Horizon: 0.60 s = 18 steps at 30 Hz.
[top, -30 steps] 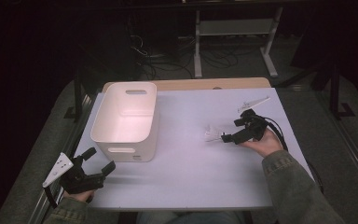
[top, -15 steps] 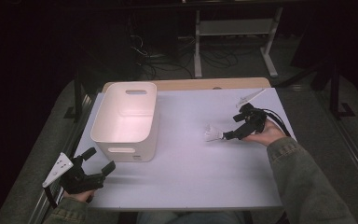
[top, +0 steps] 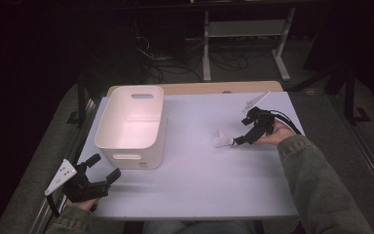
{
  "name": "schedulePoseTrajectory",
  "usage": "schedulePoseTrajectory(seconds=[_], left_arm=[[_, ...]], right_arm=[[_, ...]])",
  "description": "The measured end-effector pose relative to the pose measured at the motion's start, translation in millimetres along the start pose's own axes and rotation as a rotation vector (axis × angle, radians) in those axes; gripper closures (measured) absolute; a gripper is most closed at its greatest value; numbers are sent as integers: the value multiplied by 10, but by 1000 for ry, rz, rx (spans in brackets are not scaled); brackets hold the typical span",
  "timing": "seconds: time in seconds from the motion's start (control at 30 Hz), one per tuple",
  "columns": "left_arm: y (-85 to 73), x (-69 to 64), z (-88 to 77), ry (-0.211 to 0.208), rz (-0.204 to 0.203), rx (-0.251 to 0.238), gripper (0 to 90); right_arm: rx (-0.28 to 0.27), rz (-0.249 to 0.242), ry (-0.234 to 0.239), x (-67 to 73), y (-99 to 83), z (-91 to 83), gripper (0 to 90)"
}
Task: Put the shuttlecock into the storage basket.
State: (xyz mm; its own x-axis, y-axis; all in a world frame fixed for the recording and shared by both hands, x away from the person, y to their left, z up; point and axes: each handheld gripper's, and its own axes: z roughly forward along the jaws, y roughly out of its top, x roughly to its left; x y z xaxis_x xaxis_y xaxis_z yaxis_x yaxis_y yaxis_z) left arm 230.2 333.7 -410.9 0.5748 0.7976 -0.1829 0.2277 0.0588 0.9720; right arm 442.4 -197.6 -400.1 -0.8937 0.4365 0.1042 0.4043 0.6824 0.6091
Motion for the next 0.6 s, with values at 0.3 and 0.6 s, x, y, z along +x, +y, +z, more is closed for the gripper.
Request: schedulePoseTrajectory(seconds=[0.3, 0.6], left_arm=[[1, 11, 1, 1, 15, 10, 0], [1, 13, 2, 0, 14, 10, 0]], right_arm=[[36, -69, 7, -32, -6, 78, 34], [92, -141, 31, -19, 54, 201, 98]])
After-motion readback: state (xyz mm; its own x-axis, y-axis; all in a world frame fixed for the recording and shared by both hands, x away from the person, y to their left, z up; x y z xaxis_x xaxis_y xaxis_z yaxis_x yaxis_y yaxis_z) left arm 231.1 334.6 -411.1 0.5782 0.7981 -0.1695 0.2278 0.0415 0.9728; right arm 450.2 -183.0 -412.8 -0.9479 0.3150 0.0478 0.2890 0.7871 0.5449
